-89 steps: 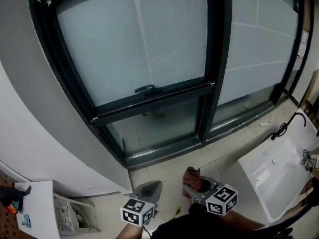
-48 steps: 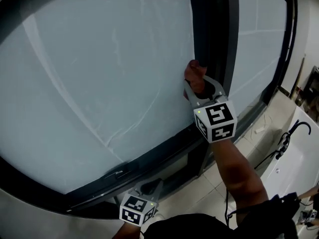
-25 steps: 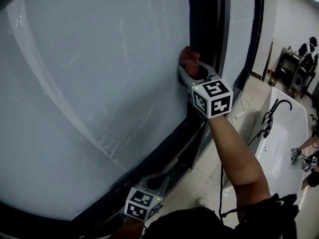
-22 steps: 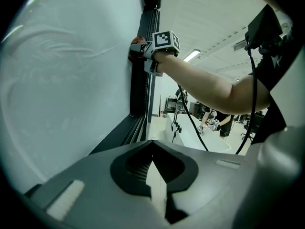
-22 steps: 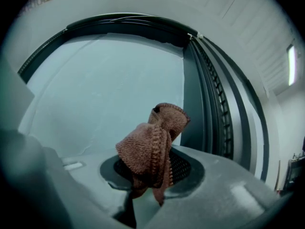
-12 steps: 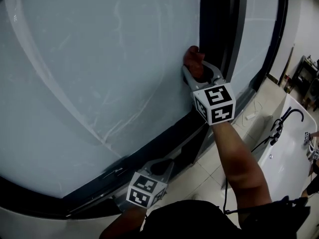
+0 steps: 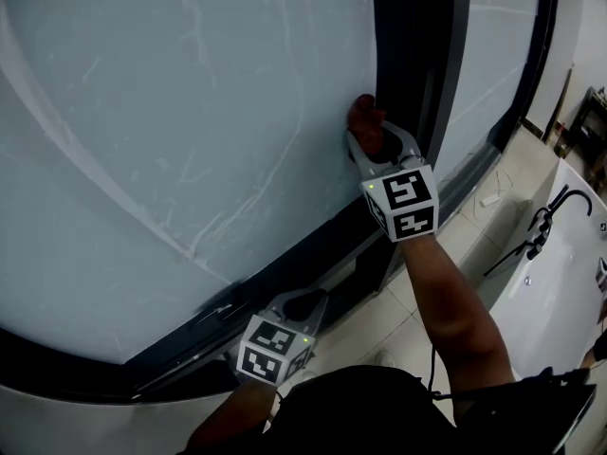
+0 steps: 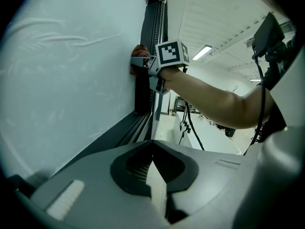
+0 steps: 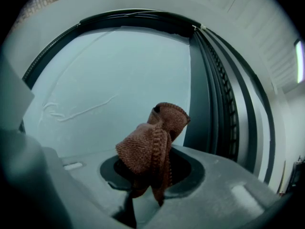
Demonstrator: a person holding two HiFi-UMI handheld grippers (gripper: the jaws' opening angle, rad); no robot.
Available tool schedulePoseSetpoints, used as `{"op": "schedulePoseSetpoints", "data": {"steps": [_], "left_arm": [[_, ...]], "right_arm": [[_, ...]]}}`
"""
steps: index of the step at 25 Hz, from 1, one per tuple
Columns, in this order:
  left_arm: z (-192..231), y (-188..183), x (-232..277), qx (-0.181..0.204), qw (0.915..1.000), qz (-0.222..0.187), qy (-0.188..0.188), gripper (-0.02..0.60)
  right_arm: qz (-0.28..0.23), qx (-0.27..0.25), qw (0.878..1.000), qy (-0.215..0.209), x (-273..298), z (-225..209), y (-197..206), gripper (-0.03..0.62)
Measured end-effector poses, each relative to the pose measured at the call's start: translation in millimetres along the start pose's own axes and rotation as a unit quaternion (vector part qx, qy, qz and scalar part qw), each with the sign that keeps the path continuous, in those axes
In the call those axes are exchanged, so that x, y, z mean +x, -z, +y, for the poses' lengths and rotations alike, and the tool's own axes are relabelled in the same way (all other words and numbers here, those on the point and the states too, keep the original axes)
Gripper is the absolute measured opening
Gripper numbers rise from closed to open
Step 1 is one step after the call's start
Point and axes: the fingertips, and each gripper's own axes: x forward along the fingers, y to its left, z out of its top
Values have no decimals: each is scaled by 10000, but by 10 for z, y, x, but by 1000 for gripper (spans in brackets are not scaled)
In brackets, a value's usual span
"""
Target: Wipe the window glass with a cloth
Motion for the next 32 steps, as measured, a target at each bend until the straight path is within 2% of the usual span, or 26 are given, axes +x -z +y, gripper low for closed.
{"op": "schedulePoseSetpoints", "data": {"steps": [12,32], "left_arm": [[53,59,5,-58,9999,90,-37,17],[41,115,55,-181,9996,210,-89,17]], "right_arm": [[157,100,9997,-186,-70,204,617,106],[853,254,9944,-565,-165,554,1450,106]]}}
